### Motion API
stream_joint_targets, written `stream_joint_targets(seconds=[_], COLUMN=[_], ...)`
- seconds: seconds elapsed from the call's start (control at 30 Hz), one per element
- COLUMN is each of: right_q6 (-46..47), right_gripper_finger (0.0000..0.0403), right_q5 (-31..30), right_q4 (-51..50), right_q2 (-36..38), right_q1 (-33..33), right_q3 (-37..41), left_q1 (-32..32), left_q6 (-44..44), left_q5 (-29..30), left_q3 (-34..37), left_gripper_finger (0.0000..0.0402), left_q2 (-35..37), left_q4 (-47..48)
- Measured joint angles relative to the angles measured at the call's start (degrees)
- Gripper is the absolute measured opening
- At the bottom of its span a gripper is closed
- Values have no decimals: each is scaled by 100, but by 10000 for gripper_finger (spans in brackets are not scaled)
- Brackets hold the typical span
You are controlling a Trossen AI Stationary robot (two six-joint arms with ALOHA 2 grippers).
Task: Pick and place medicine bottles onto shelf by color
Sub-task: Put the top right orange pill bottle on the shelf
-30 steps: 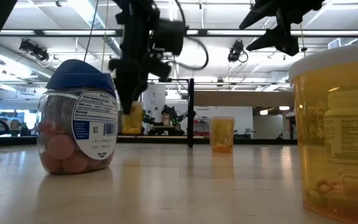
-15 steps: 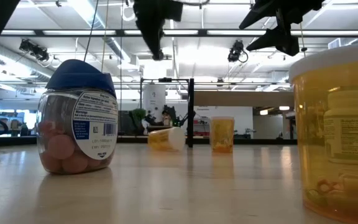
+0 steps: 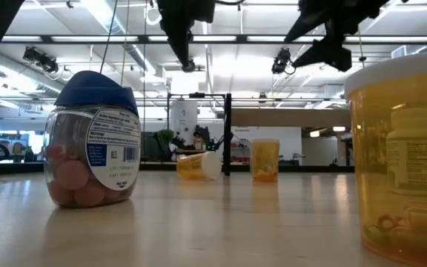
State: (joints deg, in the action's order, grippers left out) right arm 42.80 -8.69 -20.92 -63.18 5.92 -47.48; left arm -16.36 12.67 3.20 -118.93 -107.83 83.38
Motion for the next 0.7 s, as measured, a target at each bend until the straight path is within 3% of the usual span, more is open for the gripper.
stream_joint_targets(seconds=[0.2,0.43,0.7], right_q6=[69,940,1669], right_gripper_finger=[250,250,250], right_q5=[528,1062,784], right_q4=[-400,-1068,-1340], right_q2=[-139,182,267], right_q1=[1,369,1319], right_q3=[0,0,2], left_q1=[354,938,1445], left_q6=[-134,-150,50], left_q5=[-943,-1247,-1263], left_q3=[144,1020,2341], left_gripper_finger=[229,256,268], left_q2=[68,57,46], left_q4=[-1407,-3006,-4600])
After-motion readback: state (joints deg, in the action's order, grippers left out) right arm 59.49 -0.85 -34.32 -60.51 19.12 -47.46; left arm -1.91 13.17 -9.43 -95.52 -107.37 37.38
